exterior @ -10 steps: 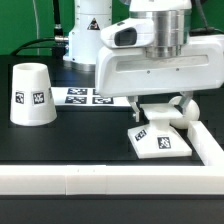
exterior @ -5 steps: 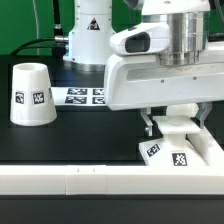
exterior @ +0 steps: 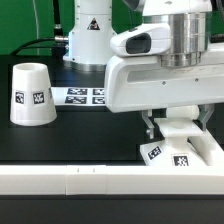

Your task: Assemble lamp

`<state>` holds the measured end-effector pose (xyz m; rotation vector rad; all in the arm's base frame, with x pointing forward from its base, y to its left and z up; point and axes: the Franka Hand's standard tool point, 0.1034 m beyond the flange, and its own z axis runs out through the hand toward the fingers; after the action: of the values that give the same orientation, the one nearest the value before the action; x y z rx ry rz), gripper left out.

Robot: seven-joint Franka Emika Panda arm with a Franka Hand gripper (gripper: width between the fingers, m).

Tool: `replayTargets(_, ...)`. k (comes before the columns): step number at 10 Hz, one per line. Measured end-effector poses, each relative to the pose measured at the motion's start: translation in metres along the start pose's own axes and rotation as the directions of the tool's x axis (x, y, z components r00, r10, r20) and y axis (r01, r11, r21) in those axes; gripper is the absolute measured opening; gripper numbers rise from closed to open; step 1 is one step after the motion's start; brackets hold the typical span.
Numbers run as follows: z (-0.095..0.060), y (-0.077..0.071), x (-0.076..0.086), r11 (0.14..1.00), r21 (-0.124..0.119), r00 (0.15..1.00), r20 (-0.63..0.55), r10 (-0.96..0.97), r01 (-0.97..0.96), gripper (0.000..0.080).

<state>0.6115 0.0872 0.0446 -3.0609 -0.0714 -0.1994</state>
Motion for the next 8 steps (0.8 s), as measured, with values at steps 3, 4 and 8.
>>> replayTargets(3, 0.000, 0.000, 0.000, 1.000, 0.000, 1.000, 0.000, -0.001, 0.001, 0.0659)
replayTargets(4, 0.000, 0.000, 0.000, 1.000, 0.000, 1.000, 0.000, -0.001, 0.001, 0.0690)
replayTargets(8, -0.027, 0.005, -0.043, 1.000, -0.002, 1.000, 0.003, 0.015, -0.015, 0.0699)
